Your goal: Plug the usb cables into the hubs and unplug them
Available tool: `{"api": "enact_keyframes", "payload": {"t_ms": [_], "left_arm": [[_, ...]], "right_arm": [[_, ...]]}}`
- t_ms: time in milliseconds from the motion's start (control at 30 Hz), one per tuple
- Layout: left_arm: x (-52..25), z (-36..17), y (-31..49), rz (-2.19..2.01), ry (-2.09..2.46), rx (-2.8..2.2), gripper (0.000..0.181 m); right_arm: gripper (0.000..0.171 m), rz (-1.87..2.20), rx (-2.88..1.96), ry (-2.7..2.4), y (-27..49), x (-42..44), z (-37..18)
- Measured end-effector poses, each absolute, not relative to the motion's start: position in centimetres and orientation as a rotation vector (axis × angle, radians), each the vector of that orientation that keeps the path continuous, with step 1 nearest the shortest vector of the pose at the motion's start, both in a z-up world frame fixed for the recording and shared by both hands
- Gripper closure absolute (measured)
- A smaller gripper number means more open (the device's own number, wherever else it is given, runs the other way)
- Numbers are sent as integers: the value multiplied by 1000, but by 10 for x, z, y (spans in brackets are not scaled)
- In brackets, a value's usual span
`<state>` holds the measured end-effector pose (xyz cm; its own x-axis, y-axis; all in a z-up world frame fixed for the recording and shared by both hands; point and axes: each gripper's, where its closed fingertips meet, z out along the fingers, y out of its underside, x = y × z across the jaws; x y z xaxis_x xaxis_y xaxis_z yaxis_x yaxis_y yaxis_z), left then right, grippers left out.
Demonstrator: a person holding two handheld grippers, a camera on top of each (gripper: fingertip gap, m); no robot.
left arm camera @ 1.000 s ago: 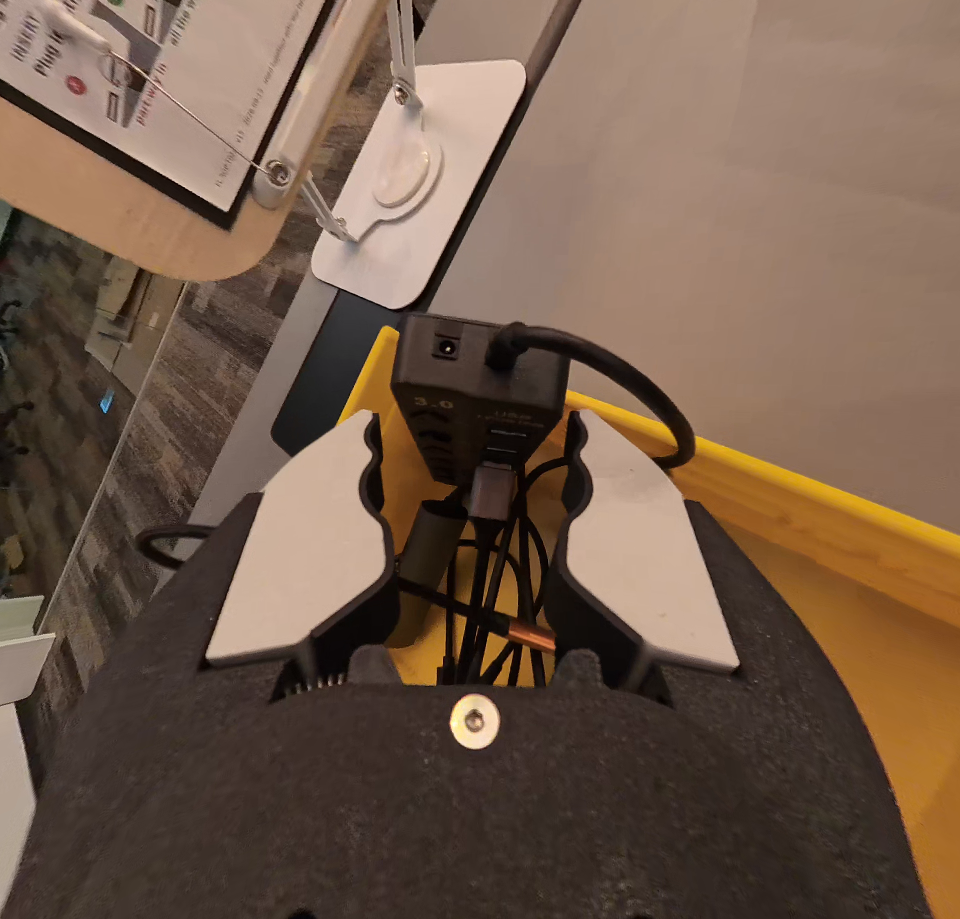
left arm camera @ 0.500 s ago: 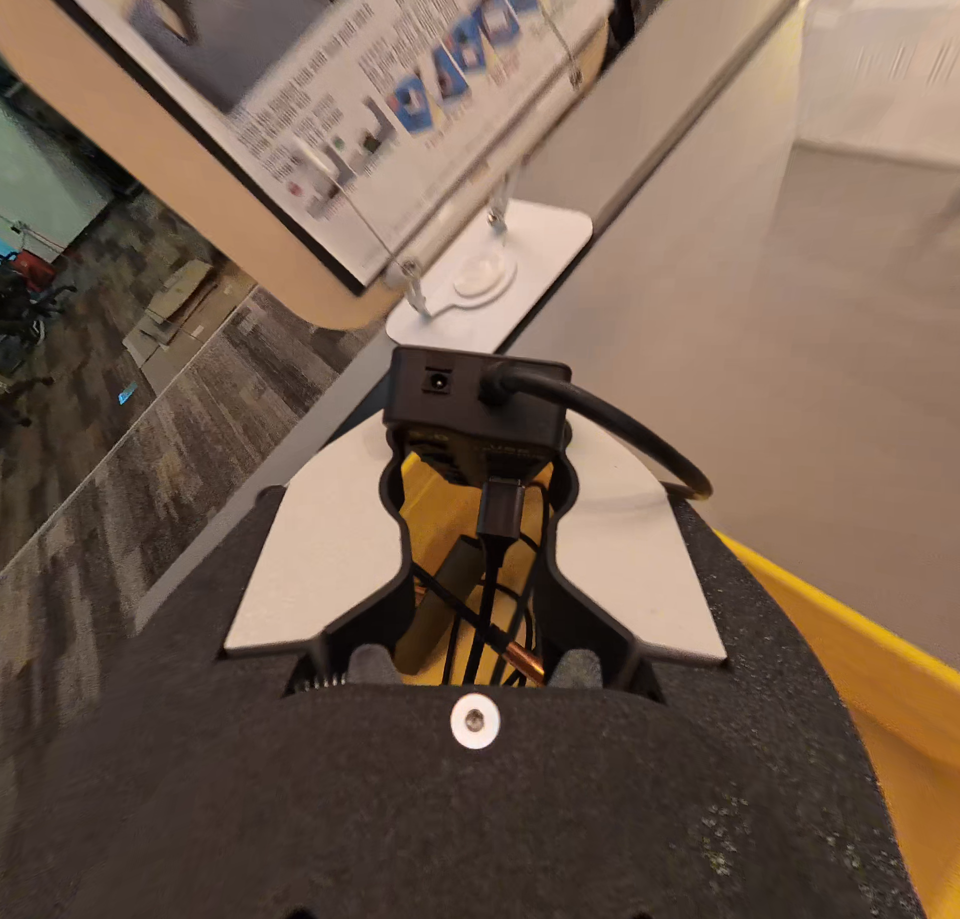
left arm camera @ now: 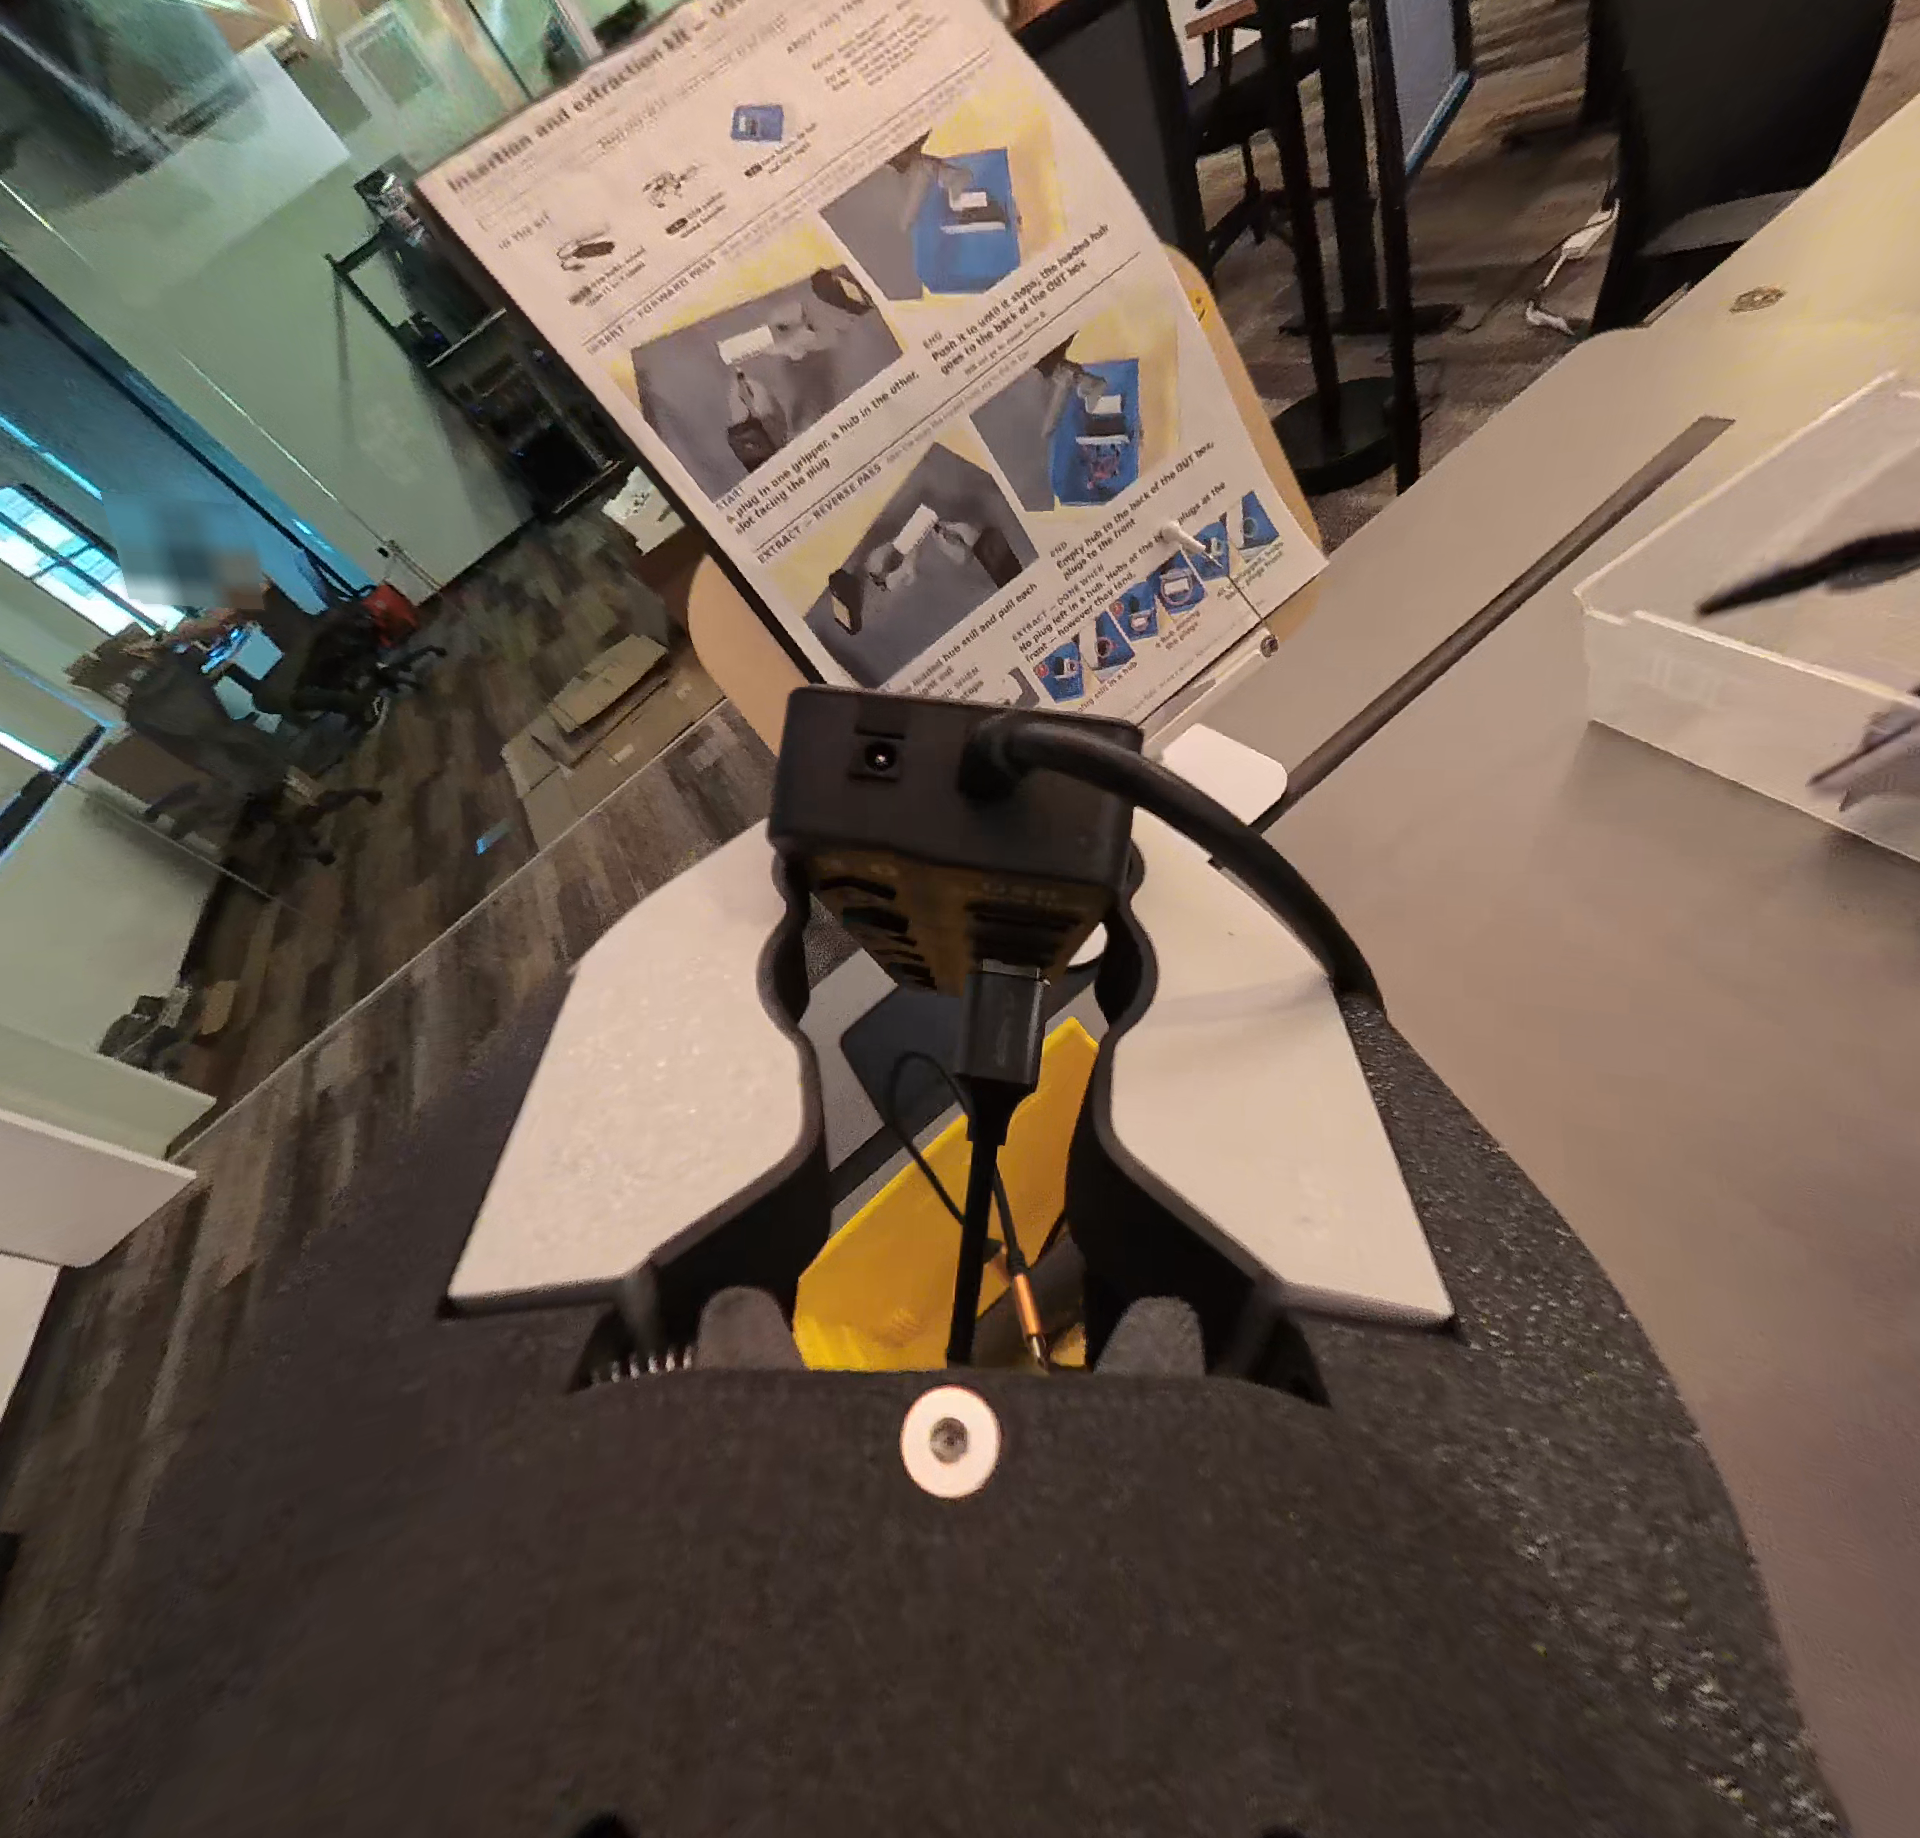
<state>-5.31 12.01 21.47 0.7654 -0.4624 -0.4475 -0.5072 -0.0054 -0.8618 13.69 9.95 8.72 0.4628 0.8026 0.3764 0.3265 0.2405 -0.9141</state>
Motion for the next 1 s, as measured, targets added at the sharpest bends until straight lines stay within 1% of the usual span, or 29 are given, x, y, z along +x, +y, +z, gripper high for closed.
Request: {"api": "enact_keyframes", "payload": {"t_ms": [233,333,500,667,767,833,1000], "left_arm": [[-56,249,116,215,789,-1615,128],[-62,246,120,312,819,-1649,128],[-73,216,124,425,866,-1714,128],[-88,165,128,431,873,-1794,128],[-98,150,131,454,856,-1809,128],[-100,154,130,464,843,-1795,128],[-96,192,124,454,801,-1737,128]], "right_arm": [[116,427,-1320,-1221,79,99,67],[117,444,-1328,-1249,75,91,59],[118,508,-1332,-1303,63,71,45],[118,609,-1319,-1350,40,43,33],[118,666,-1288,-1338,30,26,33],[118,718,-1275,-1316,25,14,36],[118,821,-1307,-1289,33,-22,39]]}}
